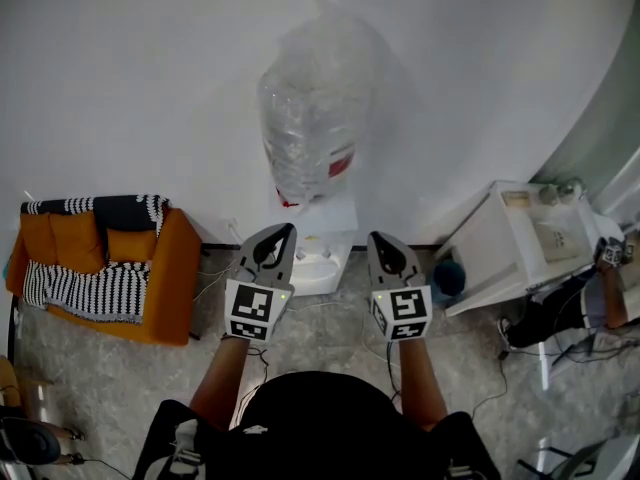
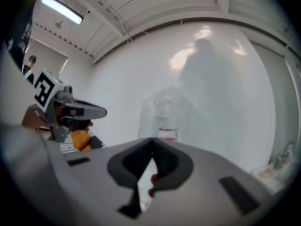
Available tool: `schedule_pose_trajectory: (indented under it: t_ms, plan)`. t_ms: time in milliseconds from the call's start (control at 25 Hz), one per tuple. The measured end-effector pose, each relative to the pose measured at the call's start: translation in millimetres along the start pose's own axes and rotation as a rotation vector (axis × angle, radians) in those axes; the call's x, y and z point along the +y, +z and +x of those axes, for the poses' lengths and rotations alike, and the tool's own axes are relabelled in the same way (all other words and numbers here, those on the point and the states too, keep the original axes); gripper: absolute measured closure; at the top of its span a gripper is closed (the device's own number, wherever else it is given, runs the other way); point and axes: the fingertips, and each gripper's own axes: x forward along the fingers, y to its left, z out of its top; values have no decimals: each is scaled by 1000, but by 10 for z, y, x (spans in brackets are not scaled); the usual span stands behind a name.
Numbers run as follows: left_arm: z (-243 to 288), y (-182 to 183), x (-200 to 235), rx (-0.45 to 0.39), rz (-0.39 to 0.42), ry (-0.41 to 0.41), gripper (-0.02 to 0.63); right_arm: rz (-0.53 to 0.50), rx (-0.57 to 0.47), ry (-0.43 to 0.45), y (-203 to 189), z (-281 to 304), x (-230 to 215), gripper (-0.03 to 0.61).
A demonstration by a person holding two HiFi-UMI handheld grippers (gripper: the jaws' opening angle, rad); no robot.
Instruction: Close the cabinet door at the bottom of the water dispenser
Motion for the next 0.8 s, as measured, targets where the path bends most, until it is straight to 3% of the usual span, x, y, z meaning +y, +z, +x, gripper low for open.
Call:
schedule_pose_trajectory:
  t_ms: [800]
  plan:
    - [15,-12,-13,-3,15,-4,603,-5,2,4,-8,17,39,545]
